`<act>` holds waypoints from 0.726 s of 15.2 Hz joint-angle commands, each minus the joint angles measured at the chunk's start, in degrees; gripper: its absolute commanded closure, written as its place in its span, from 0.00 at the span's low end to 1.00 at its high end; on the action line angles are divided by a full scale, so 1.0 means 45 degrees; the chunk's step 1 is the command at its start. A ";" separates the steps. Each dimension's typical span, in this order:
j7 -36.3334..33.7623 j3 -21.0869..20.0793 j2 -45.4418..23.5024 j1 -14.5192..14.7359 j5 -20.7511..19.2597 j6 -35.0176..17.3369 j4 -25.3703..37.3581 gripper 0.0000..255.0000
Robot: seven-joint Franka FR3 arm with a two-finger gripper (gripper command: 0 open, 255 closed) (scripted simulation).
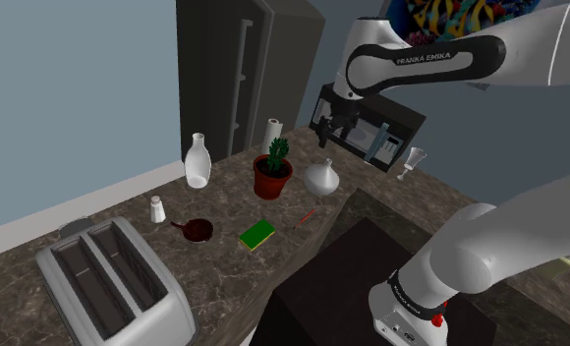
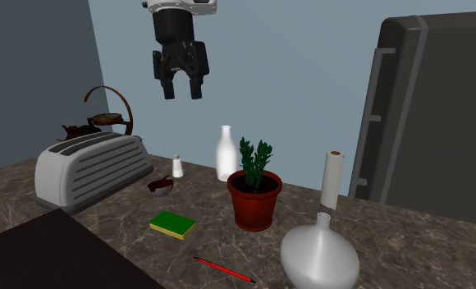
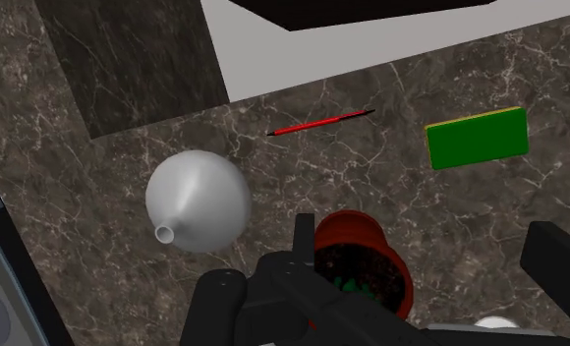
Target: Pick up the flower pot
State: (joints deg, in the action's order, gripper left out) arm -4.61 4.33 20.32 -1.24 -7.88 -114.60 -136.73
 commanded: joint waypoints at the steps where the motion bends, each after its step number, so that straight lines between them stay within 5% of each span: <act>1: 0.0032 0.0030 -0.1005 0.0001 -0.0102 -0.0766 0.0342 0.00; 11: 0.0279 0.0183 -0.5836 -0.0099 -0.0540 -0.3431 0.2951 0.00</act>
State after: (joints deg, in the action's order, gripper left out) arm -3.54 5.08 -3.59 -1.60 -10.15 -128.96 -125.02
